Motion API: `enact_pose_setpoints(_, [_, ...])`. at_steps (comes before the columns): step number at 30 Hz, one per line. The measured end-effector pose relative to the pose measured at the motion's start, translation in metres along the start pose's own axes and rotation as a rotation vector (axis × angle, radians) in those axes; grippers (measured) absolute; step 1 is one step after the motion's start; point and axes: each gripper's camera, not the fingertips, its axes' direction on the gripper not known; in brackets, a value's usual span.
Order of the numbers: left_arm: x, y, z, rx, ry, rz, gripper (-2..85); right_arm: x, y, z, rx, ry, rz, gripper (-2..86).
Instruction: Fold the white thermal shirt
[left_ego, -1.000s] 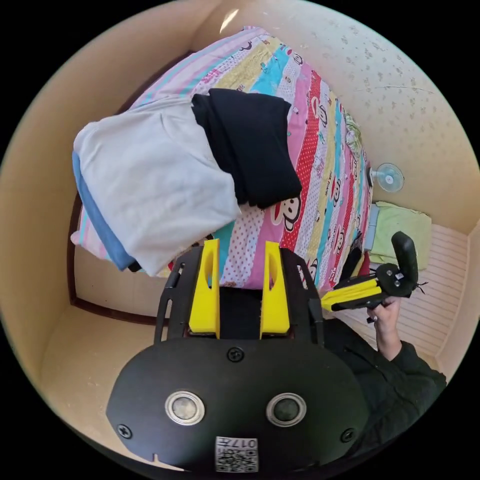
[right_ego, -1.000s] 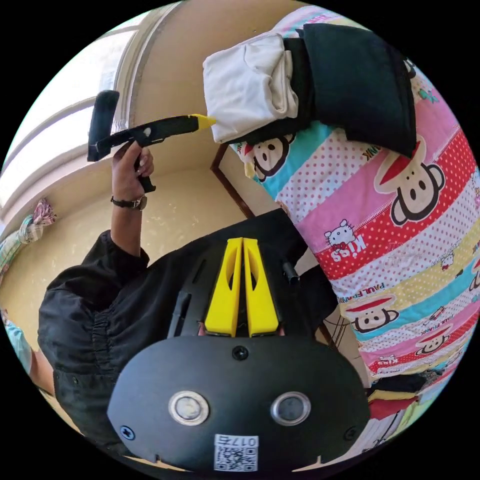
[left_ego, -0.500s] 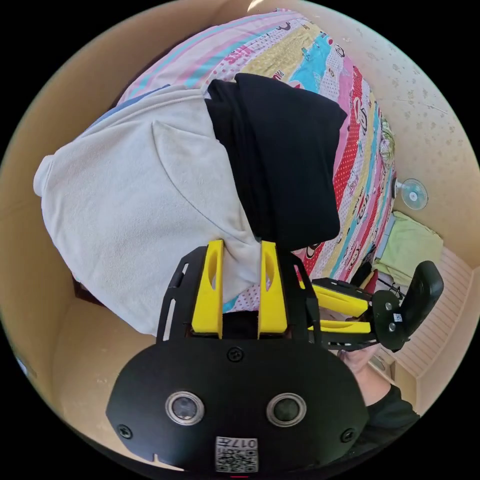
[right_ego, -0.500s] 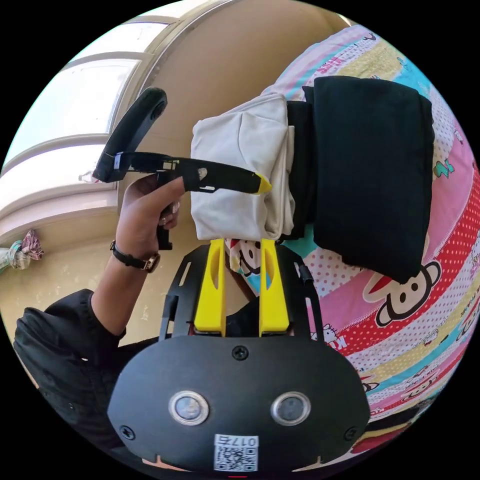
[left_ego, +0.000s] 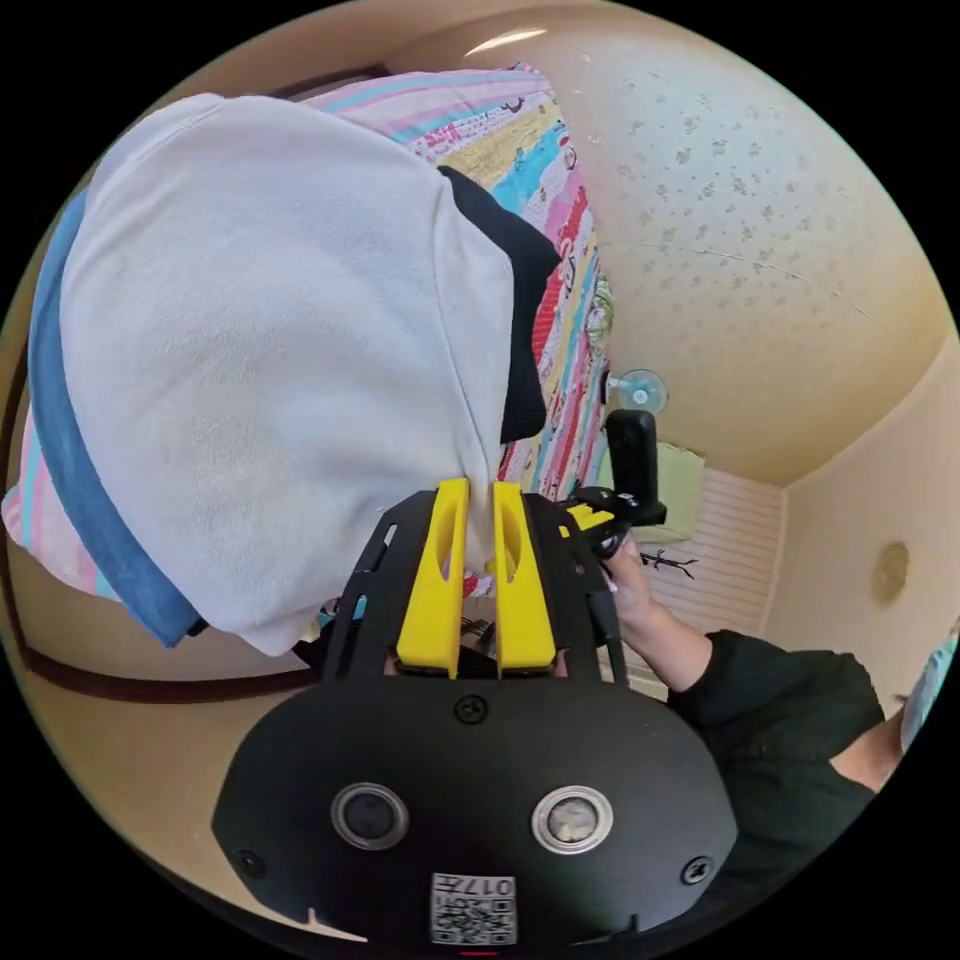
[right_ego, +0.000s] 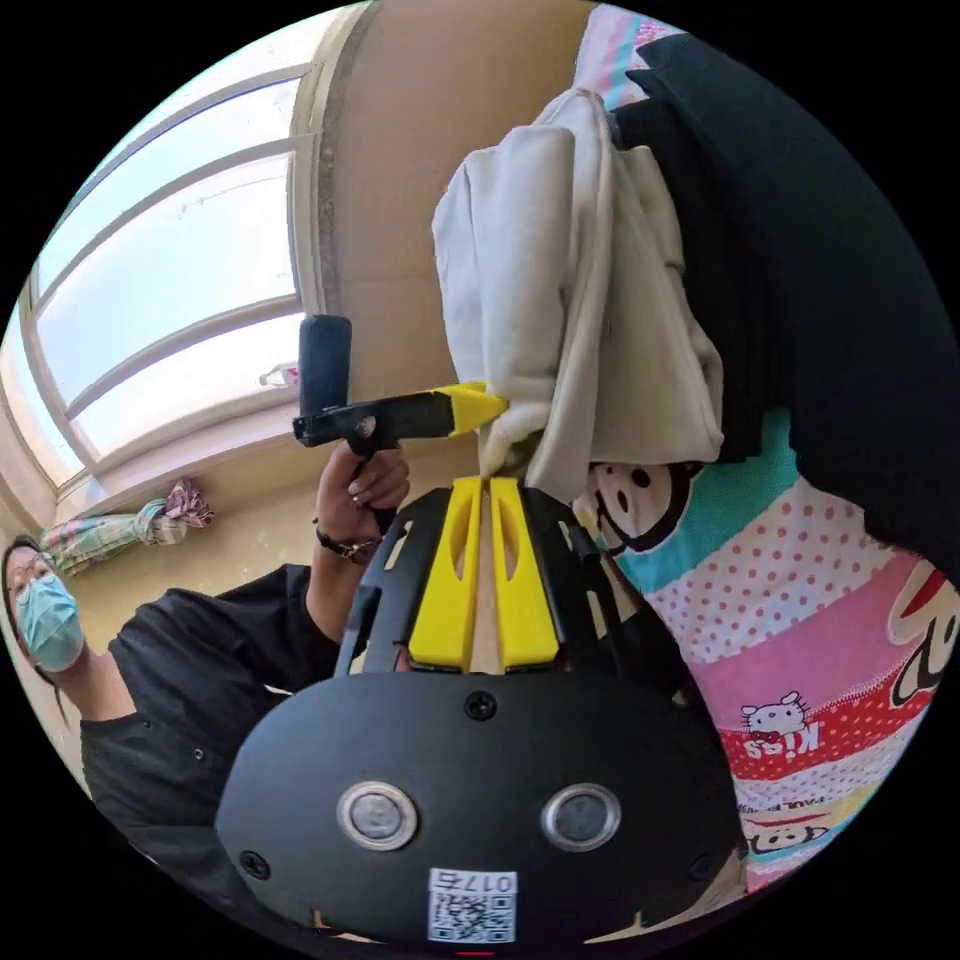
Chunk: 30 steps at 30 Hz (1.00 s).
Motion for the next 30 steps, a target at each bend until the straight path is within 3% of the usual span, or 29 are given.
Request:
enact_pose_setpoints(5, [0.001,0.057,-0.028,-0.053,0.309,0.142,4.9,-0.007,0.060,-0.028,-0.042,-0.417,-0.083,1.2])
enact_pose_setpoints(12, [0.068,0.104,-0.047,-0.031,0.453,0.363,4.4,-0.041,0.143,-0.047,0.073,-1.048,-0.332,0.5])
enact_pose_setpoints(15, [0.116,0.124,-0.050,0.006,0.440,0.473,4.2,-0.071,0.174,-0.067,0.109,-1.195,-0.474,0.0])
enact_pose_setpoints(19, [0.197,0.152,-0.038,0.043,0.345,0.616,4.4,-0.113,0.214,-0.111,0.089,-1.264,-0.647,-0.6])
enact_pose_setpoints(25, [0.316,0.191,0.054,-0.088,0.244,0.802,5.0,-0.163,0.330,-0.210,0.082,-1.206,-0.943,-0.5])
enact_pose_setpoints(30, [0.375,0.200,0.194,-0.255,0.348,0.843,4.3,-0.153,0.490,-0.317,0.340,-1.001,-1.117,0.3])
